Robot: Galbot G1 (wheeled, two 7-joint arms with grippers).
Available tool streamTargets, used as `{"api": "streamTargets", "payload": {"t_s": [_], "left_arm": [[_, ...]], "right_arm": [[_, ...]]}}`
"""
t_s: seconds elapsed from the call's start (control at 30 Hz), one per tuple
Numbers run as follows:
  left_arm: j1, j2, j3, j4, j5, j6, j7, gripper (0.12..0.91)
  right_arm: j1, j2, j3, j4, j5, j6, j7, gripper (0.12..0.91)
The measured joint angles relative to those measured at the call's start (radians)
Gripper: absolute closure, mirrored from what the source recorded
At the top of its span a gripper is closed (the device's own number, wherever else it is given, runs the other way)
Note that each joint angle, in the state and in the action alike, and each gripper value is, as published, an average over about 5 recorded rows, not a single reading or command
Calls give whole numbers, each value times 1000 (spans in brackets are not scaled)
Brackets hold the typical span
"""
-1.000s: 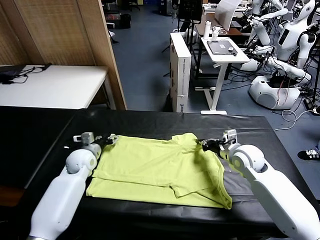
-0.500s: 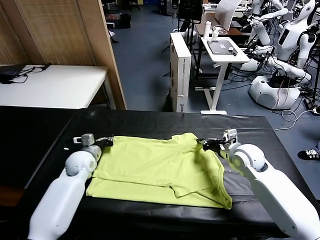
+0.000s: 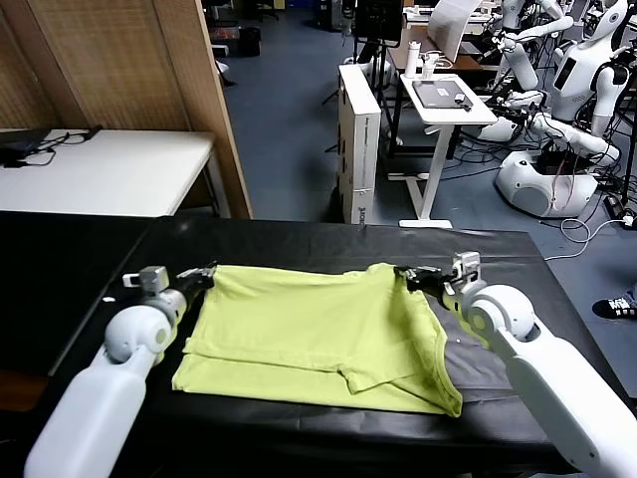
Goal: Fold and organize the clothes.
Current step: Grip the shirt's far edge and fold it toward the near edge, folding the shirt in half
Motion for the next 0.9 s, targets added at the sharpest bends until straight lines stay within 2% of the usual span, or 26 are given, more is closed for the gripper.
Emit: {"api": "streamTargets", "payload": {"t_s": [0.23,0.47,0.9], "left_arm": [[111,24,-66,-126,-3,5,-8,883],[236,34,-118,-200,18,8,5,883],[434,8,-191,-243,77,-12,30,883]], "right_arm": [[-149,-75,77,125,2,-26,6,885],[-302,-138,109,221,-8,-55,30,885],[-403,-147,85,258,-34,-69,44,885]]}}
